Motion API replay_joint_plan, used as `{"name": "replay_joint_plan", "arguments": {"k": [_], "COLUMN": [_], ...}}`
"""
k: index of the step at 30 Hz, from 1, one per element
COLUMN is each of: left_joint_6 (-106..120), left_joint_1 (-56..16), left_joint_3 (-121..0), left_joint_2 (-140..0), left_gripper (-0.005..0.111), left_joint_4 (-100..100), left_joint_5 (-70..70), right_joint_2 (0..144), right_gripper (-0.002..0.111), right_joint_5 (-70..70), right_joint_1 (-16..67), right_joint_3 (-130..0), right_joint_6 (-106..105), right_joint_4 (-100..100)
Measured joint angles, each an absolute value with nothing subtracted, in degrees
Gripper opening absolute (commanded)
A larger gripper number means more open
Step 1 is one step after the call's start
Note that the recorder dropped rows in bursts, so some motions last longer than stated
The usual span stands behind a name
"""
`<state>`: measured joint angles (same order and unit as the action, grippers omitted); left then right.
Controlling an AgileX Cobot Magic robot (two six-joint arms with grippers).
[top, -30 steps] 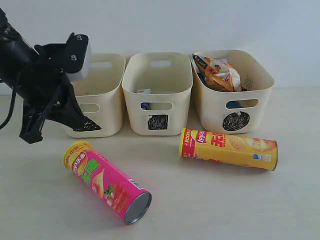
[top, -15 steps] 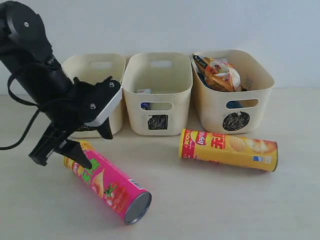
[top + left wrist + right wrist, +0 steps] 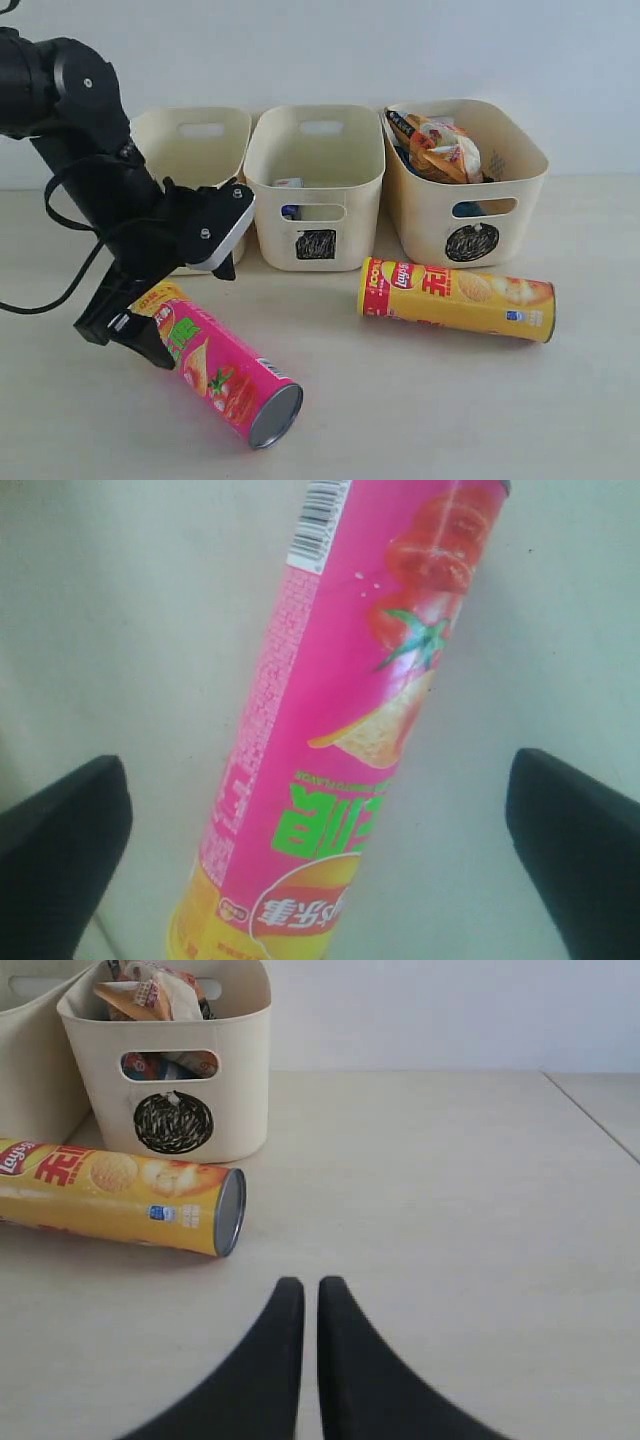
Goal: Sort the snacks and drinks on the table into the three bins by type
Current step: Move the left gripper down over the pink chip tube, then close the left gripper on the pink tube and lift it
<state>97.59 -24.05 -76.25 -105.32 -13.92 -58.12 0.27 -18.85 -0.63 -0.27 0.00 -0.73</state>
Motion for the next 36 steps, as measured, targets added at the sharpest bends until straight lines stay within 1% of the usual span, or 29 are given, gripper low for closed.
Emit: {"name": "replay_joint_plan", "arguments": {"k": [6,14,26,28,29,30,31,32,33,35,36], "left_joint_6": [97.59,96.34,95.45,95.45,95.45,95.35,95.35,95.35,95.35,95.35,95.19], "left_joint_1": [-24.08,-24.36,-24.4,-24.4,-24.4,-24.4,-24.4,-24.4,-24.4,-24.4,-24.4], "left_joint_3": [-76.32,-76.32,-76.32,-76.32,-76.32,-76.32,-76.32,-76.32,-76.32,-76.32,-76.32], "left_joint_2": [-107.85,-110.61,-116.27,-117.13,-117.43,-117.84,-117.96,-118.21,-118.18,-118.18,-118.18], "left_gripper": [0.094,0.094,0.094,0.09,0.087,0.081,0.074,0.064,0.052,0.022,0.003], "left_joint_4": [-13.44,-8.86,-7.74,-7.59,-7.48,-7.55,-7.55,-7.28,-7.12,-6.45,-6.18], "left_joint_5": [-58.75,-55.56,-49.86,-49.71,-49.66,-49.55,-49.4,-49.4,-49.4,-49.25,-49.25], "right_joint_2": [0.27,0.27,0.27,0.27,0.27,0.27,0.27,0.27,0.27,0.27,0.27], "right_gripper": [0.002,0.002,0.002,0.002,0.002,0.002,0.002,0.002,0.002,0.002,0.002], "right_joint_5": [-18.96,-18.96,-18.96,-18.96,-18.96,-18.96,-18.96,-18.96,-18.96,-18.96,-18.96], "right_joint_1": [-0.63,-0.63,-0.63,-0.63,-0.63,-0.63,-0.63,-0.63,-0.63,-0.63,-0.63], "right_joint_3": [-0.27,-0.27,-0.27,-0.27,-0.27,-0.27,-0.27,-0.27,-0.27,-0.27,-0.27], "right_joint_6": [0.0,0.0,0.0,0.0,0.0,0.0,0.0,0.0,0.0,0.0,0.0], "right_joint_4": [-0.73,-0.73,-0.73,-0.73,-0.73,-0.73,-0.73,-0.73,-0.73,-0.73,-0.73]}}
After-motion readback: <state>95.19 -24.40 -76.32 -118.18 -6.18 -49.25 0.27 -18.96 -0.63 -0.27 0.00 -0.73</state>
